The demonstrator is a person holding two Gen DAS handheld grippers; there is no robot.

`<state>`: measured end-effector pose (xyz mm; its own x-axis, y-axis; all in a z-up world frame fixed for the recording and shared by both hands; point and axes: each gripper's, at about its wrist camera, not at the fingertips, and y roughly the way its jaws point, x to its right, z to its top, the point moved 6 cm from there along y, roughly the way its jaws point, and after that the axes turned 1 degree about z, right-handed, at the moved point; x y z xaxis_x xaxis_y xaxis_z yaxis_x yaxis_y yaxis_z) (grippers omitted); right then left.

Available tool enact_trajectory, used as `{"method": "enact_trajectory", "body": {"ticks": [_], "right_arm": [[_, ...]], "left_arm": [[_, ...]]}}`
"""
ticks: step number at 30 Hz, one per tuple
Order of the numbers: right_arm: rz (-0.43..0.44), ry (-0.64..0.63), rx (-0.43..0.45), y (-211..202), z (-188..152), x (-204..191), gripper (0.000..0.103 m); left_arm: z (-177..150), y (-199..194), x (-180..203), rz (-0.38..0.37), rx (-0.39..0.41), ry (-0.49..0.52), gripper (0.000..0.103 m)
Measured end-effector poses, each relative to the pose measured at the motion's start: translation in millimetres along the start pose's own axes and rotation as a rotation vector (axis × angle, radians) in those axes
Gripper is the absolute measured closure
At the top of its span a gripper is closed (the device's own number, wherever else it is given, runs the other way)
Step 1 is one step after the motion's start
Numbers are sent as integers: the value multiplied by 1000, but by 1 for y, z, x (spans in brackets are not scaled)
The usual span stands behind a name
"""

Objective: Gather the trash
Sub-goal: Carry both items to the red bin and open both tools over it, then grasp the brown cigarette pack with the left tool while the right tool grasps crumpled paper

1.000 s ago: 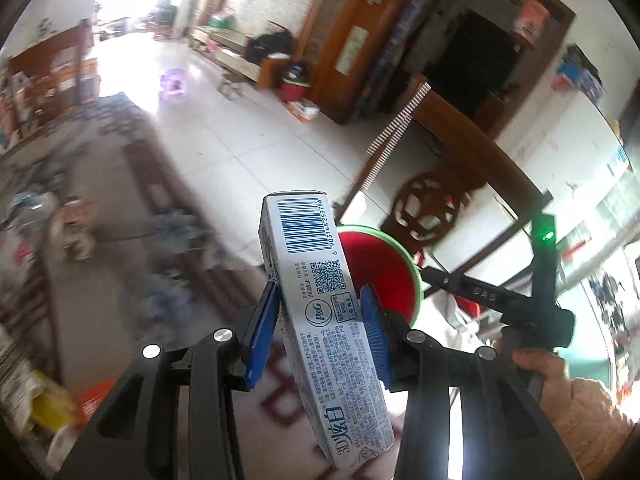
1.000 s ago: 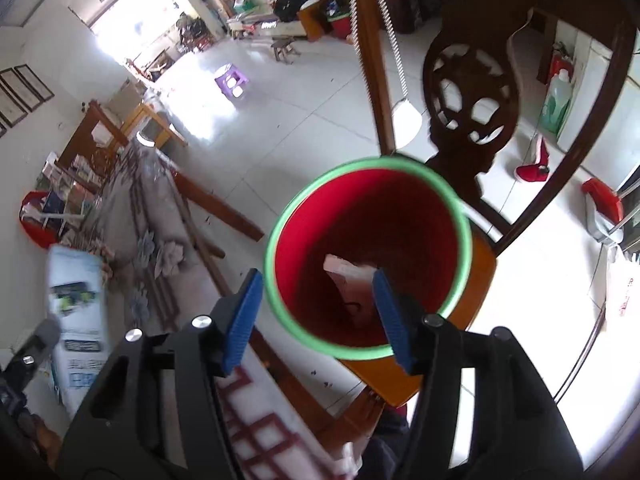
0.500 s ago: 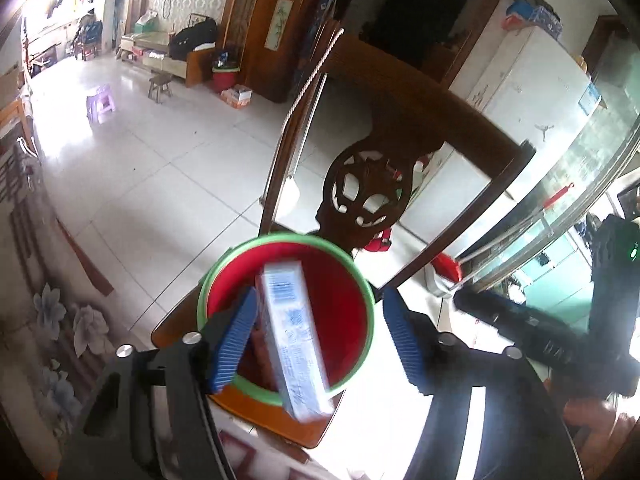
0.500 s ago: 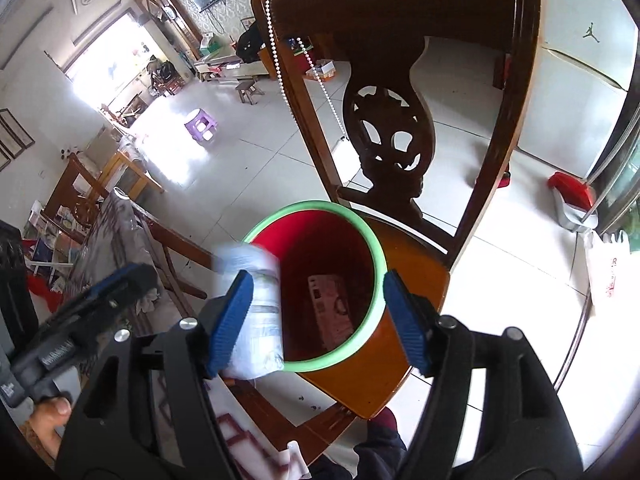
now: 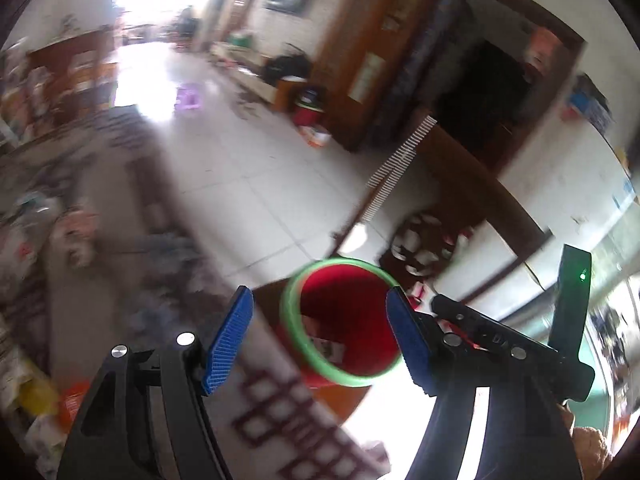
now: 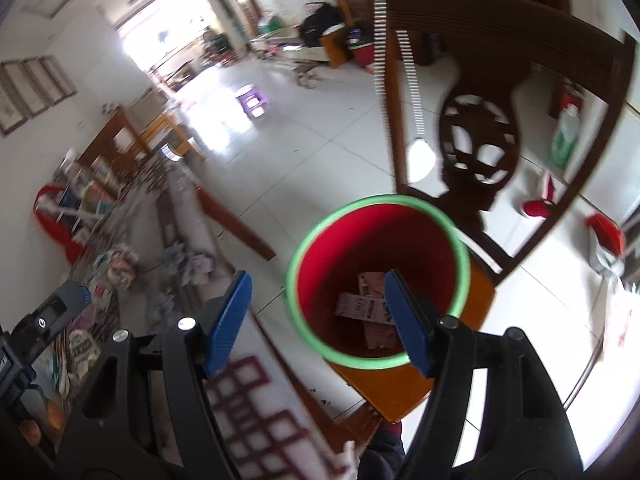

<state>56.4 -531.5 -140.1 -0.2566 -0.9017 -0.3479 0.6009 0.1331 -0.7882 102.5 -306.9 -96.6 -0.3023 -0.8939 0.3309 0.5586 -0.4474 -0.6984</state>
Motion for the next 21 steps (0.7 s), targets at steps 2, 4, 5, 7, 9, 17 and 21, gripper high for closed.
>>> {"method": "enact_trajectory", "body": {"ticks": [2, 4, 5, 7, 9, 17, 21], "right_arm": [[21, -36, -9, 4, -4, -20, 36], [42, -83, -19, 8, -9, -43, 35], [50, -105, -24, 10, -12, -54, 35], [69, -145, -35, 13, -20, -76, 35], [87, -179, -46, 15, -28, -97, 35], [137, -293, -90, 20, -71, -177, 31], [180, -337, -114, 21, -97, -221, 31]], "left_arm": [[2, -21, -29, 66, 37, -19, 38], [2, -38, -52, 109, 66, -45, 38], [0, -49, -70, 140, 78, -63, 38], [-6, -65, -99, 193, 83, -87, 38], [-21, -82, -136, 258, 73, -113, 38], [-88, -151, -263, 456, -27, -157, 38], [-125, -183, -328, 526, -100, -192, 37]]}}
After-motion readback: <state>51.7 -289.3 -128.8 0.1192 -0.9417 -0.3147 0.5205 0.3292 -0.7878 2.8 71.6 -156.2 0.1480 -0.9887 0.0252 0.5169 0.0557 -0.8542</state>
